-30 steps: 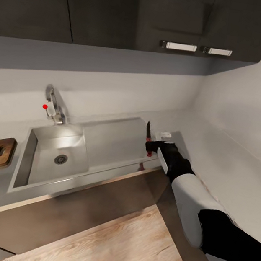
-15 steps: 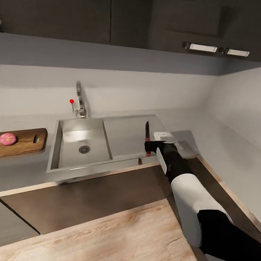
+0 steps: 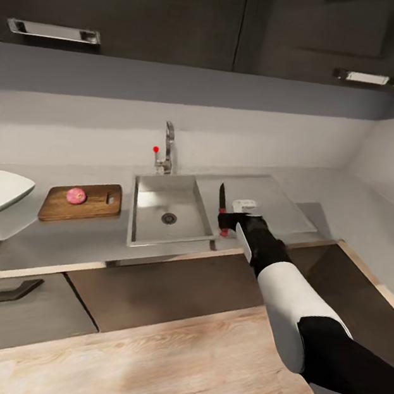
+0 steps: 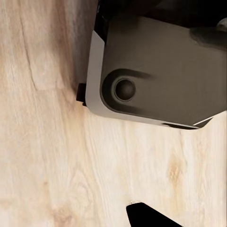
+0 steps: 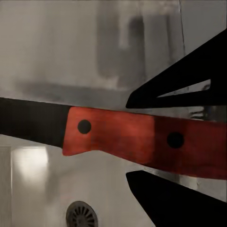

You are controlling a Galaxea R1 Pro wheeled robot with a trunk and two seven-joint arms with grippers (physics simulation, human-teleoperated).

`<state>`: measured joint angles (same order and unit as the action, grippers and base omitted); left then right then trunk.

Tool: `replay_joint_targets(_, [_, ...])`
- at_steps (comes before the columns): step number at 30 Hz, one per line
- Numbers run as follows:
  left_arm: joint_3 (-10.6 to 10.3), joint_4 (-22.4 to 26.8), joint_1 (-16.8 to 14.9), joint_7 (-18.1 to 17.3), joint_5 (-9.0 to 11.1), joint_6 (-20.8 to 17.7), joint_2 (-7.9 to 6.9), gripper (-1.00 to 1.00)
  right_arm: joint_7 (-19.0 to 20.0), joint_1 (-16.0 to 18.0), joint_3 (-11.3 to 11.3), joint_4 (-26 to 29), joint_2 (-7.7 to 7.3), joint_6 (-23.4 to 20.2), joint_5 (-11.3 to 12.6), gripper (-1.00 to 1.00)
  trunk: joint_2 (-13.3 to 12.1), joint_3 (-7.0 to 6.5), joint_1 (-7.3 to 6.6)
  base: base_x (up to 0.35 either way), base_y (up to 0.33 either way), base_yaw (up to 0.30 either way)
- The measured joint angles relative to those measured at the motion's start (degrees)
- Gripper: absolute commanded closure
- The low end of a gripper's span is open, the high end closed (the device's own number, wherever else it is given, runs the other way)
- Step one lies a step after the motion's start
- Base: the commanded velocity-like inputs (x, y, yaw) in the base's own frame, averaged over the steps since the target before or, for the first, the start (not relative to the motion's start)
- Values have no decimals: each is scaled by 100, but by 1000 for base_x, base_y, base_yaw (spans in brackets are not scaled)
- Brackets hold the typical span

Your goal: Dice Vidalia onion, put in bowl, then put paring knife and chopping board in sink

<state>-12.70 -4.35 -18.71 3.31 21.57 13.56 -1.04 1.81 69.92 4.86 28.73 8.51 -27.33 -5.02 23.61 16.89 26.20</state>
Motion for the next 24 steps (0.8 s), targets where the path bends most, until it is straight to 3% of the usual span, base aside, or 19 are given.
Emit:
replay_joint_targets(10, [0, 0, 0, 0, 1, 0, -4, -100, 0, -2, 1, 0, -4, 0, 0, 100, 0, 43, -1, 9, 214, 223])
replay_joint_targets(24, [0, -4, 0, 0, 0, 0, -5, -100, 0, 0, 1, 0, -6, 0, 0, 100, 1, 103, -2, 138, 230, 223])
